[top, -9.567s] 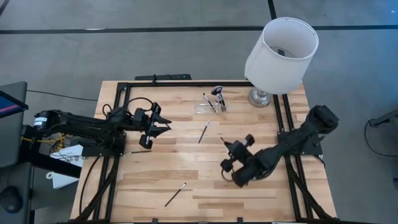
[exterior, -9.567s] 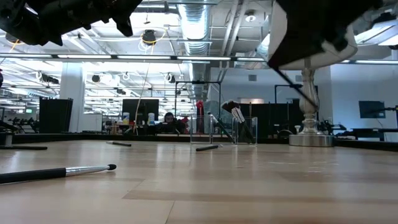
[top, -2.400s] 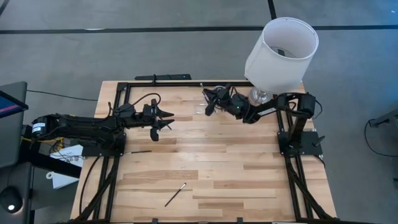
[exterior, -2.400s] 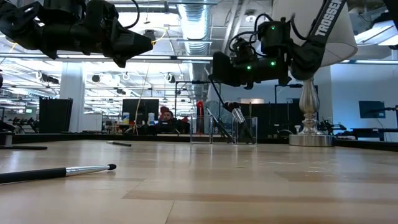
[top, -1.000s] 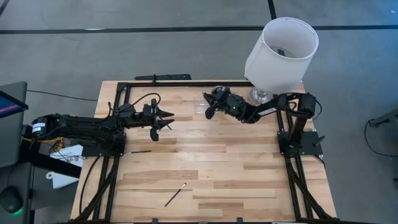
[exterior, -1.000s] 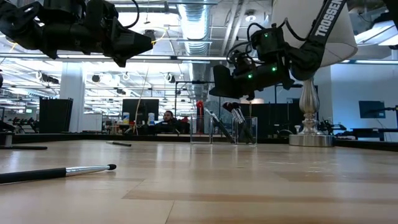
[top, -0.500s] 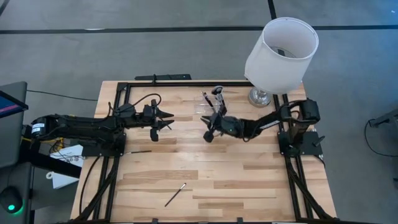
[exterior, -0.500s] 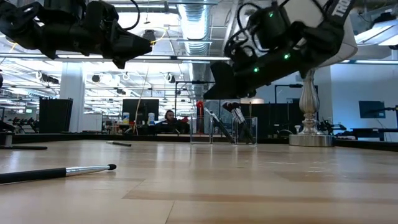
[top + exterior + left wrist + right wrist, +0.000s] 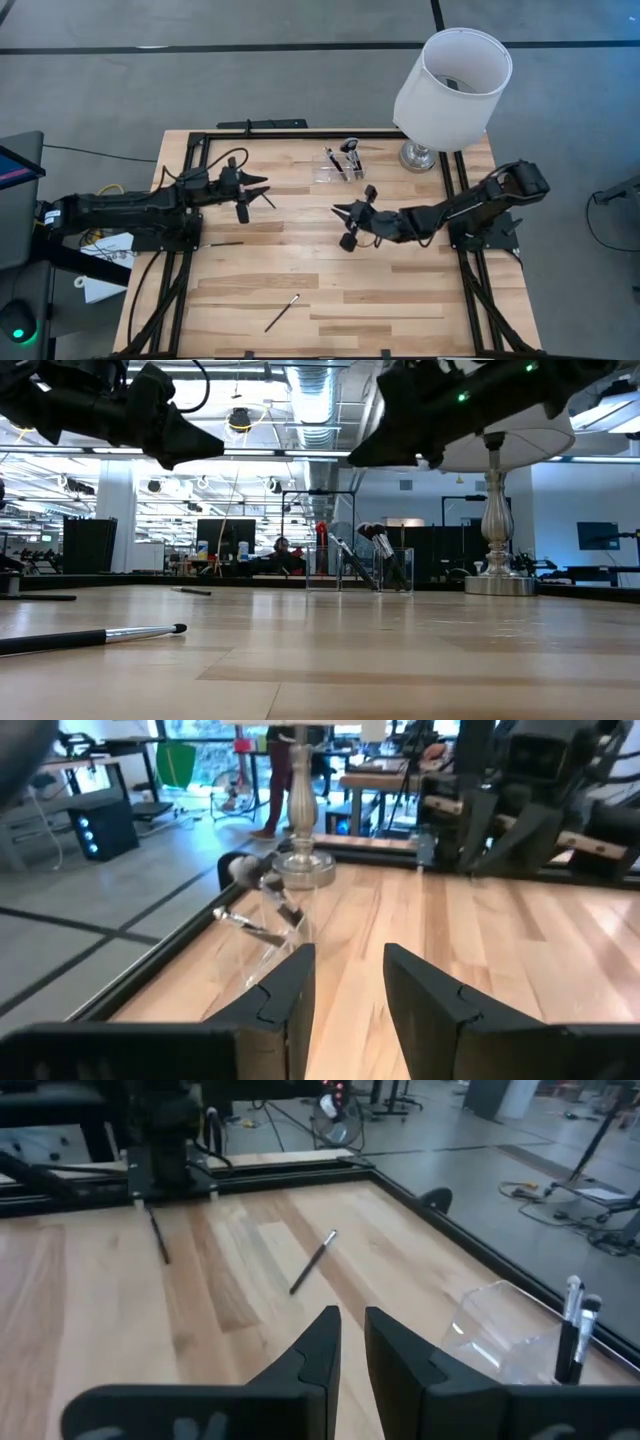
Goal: Put items in baskets/containers
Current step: Put the silver eyeshadow brush into the transparent organizer
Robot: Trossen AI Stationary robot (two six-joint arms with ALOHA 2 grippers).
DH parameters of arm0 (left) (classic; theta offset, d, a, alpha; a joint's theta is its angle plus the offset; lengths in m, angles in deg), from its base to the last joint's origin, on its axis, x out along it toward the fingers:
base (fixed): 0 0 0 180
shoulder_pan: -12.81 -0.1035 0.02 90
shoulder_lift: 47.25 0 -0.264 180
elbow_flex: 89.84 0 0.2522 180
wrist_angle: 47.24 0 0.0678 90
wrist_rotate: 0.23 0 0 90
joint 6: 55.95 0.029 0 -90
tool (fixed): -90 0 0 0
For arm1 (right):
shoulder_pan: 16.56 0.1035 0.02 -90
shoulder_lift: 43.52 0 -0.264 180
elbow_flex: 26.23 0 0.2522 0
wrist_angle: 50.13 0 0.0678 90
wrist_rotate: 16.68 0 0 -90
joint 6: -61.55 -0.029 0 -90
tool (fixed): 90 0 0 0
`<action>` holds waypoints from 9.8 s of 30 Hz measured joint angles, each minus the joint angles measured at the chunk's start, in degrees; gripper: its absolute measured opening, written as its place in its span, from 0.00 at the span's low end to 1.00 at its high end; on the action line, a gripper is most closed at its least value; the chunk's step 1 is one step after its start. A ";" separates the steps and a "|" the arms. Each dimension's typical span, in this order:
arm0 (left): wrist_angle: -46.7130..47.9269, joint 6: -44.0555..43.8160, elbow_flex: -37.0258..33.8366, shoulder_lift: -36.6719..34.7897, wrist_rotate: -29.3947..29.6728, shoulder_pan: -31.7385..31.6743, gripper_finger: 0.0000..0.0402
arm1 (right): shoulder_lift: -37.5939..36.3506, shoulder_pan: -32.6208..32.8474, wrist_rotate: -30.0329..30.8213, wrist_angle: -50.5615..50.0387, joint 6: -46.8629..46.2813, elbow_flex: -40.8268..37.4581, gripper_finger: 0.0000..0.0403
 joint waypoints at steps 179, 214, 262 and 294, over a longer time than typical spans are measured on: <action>7.03 -12.96 7.61 6.37 56.19 16.55 0.29 | 13.11 -6.88 -32.74 -7.79 -0.09 8.13 0.10; 12.71 0.41 7.61 6.35 55.36 16.31 0.29 | 13.11 -6.88 -32.72 -7.76 -0.09 8.13 0.10; 24.42 -18.26 9.35 28.86 12.48 -9.44 0.29 | 13.11 -7.01 -32.66 -7.70 -0.05 8.11 0.10; 24.56 -29.22 8.55 34.43 16.98 -9.32 0.29 | 13.09 -8.99 -32.68 -7.28 3.10 8.11 0.10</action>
